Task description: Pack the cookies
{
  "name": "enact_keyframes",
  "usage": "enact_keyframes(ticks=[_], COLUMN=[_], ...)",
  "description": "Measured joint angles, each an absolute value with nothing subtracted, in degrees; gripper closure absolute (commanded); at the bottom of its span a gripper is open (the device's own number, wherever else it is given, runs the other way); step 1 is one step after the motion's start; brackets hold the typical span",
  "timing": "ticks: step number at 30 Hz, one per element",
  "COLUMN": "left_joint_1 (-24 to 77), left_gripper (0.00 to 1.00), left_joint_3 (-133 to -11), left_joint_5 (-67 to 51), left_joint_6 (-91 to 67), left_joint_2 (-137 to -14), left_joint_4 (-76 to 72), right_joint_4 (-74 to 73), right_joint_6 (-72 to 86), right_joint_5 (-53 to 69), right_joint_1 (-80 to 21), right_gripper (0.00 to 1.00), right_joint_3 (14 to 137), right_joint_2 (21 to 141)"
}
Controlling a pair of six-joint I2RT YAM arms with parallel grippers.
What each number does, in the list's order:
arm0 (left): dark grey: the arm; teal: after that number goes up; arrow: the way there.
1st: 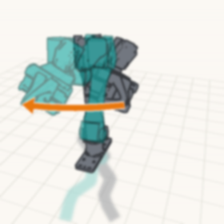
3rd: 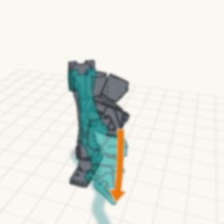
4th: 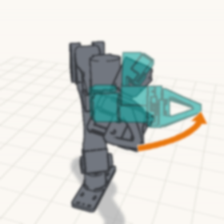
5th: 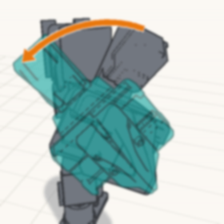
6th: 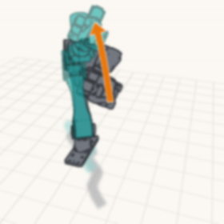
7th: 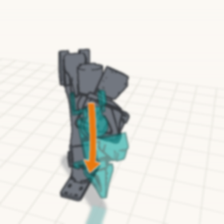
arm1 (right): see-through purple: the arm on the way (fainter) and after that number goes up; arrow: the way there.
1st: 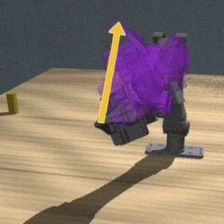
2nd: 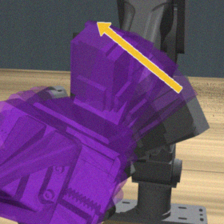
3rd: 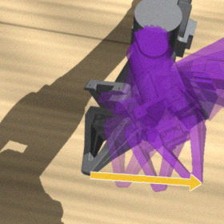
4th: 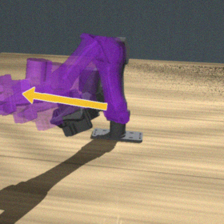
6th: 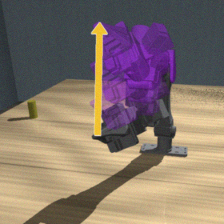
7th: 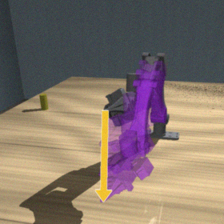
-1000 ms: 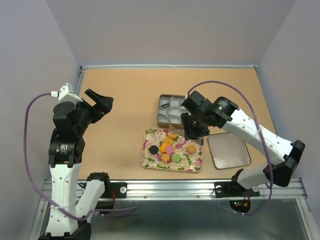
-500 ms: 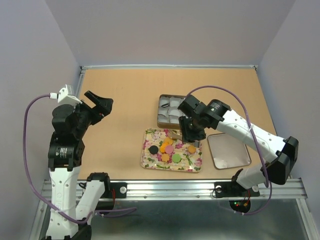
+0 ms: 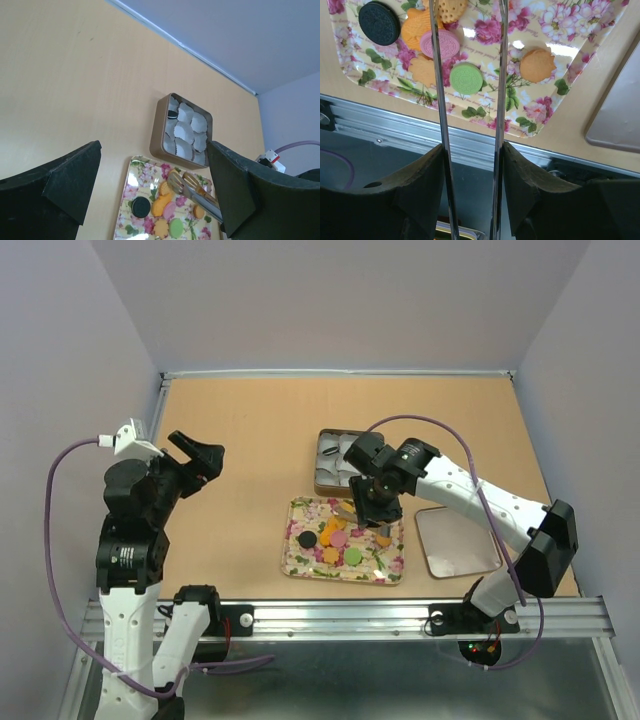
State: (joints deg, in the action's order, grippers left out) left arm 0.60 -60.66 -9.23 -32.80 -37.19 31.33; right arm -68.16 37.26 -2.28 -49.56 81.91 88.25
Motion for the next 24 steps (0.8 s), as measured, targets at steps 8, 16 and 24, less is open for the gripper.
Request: enact_keyframes(ticks=[8,16,24], left_joint_1=[0.6,0.6,0.6], left_gripper=[0.01,0.01,0.01], left_joint_3=[-58.94,-58.52,-58.48], left_joint_5=[-8.95,-8.47,-7.84], left_joint_6=[-32.77,-32.56,-32.21], left_joint_2=[-37.21,-37.28,-37.28], left_joint_4=[31.14,31.05,30.52], right_joint_4=[-67.75,-68.2,-74.43], right_joint_6=[36.91,37.17,36.75], right_joint_5=[-2.13,-2.44,-4.84], right_joint_1=[-49.58,-49.6,-49.95], right_gripper=[0.63,0.65,0.64], right_joint_3=[81.91,82.72,102.5], right_joint_2=[88.97,88.97,91.42])
